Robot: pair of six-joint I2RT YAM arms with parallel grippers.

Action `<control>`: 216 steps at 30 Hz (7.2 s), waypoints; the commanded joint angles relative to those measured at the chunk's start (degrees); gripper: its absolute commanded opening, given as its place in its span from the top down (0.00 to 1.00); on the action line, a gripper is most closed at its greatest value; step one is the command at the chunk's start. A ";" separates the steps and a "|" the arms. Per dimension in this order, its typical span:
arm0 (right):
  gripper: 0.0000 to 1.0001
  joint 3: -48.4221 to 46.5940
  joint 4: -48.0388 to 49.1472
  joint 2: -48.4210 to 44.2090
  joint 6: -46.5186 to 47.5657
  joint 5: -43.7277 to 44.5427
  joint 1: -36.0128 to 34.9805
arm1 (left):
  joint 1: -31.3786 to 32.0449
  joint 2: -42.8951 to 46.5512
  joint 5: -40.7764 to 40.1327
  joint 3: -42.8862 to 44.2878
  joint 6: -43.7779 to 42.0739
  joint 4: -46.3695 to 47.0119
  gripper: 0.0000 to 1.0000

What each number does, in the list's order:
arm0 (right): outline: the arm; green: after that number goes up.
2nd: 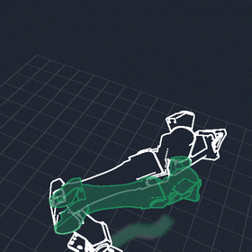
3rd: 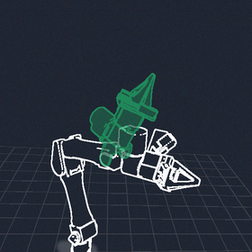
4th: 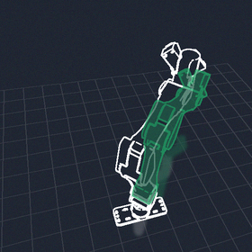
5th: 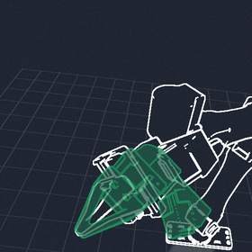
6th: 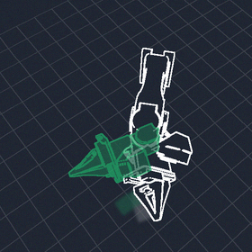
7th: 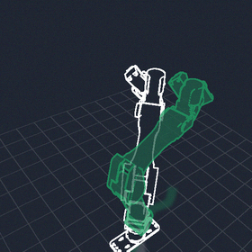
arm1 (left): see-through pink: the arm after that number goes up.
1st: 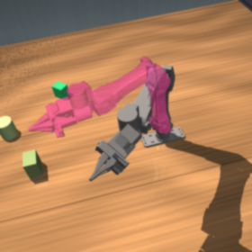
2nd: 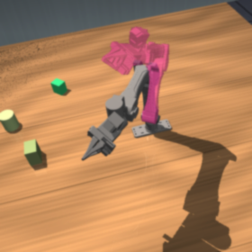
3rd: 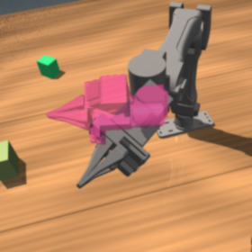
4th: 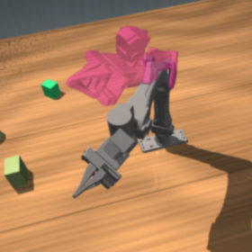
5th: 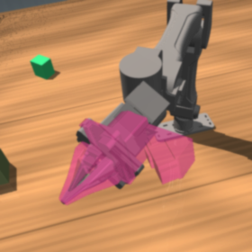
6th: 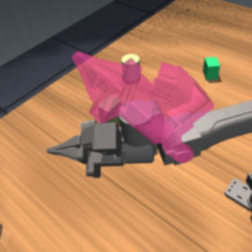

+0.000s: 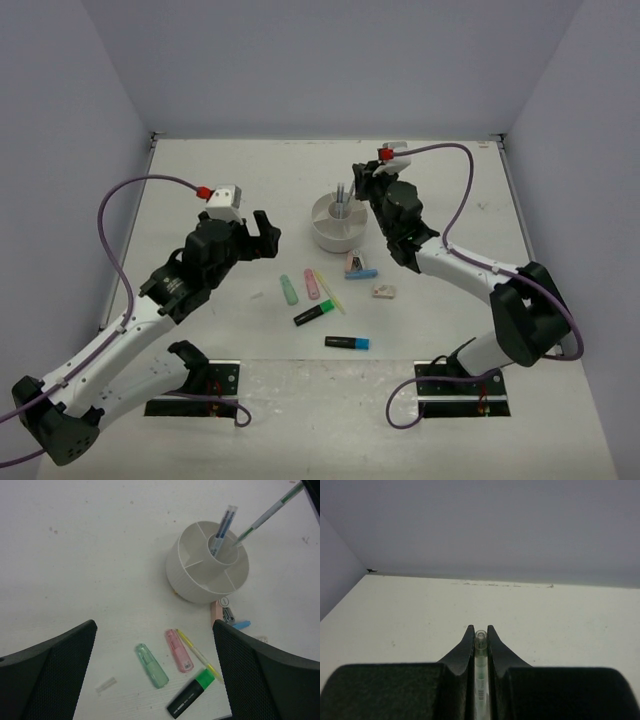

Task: Sort the stationery into containers
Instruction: Place the pen in the storage box, then pick up the pen from the center of the board, then close the pen cap on the pen.

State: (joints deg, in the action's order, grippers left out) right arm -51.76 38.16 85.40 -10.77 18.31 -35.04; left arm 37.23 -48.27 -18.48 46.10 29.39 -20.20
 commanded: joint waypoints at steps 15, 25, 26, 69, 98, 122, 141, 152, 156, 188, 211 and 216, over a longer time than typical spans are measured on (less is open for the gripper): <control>0.33 3.32 -2.98 -6.13 -5.46 -9.10 0.22 | -0.32 -3.42 -1.66 1.78 1.21 -9.81 0.00; 0.49 -0.80 -51.29 -15.74 -9.72 -8.09 -10.72 | -0.23 -2.56 -7.73 7.96 -4.07 -22.92 0.00; 0.50 -2.94 -57.88 -13.50 -9.19 -9.01 -13.74 | -0.23 -2.21 -8.85 7.75 -4.09 -23.16 0.00; 1.00 -19.92 -72.10 21.06 -7.80 -11.30 -15.32 | -0.14 -2.30 -6.41 1.23 -2.78 -16.58 0.00; 1.00 -8.24 -59.71 -7.81 -2.28 -20.24 -10.66 | -0.49 -30.08 -3.64 4.20 89.84 -39.13 0.23; 1.00 -6.07 -57.43 -11.60 -1.89 -25.52 -10.75 | -1.39 -39.91 -4.13 2.24 96.23 -31.43 0.42; 1.00 -5.20 -56.29 -13.33 -1.81 -26.90 -10.75 | -1.71 -41.56 -1.57 -2.68 94.17 -25.93 0.84; 1.00 1.18 -42.84 -19.02 -5.81 -38.94 -10.66 | -1.62 -28.74 -7.59 -1.55 69.52 -20.69 1.00; 1.00 7.52 -29.93 -21.36 -13.61 -47.22 -10.61 | -0.96 -19.85 -8.30 0.42 53.26 -12.57 1.00; 1.00 13.41 -7.11 -19.10 -22.63 -27.10 -21.50 | -0.73 9.36 27.85 -14.31 9.52 33.91 1.00; 1.00 13.35 -8.79 -20.78 -21.38 -27.07 -21.50 | -0.76 7.43 28.52 -15.73 10.81 37.36 1.00; 1.00 12.57 -9.51 -20.91 -21.49 -24.26 -21.42 | -0.70 7.58 30.48 -16.19 11.36 38.39 1.00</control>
State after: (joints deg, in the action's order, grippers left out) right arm -35.88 28.04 65.99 -33.32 -9.41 -56.25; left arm 36.47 -40.86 9.70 30.58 40.91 14.36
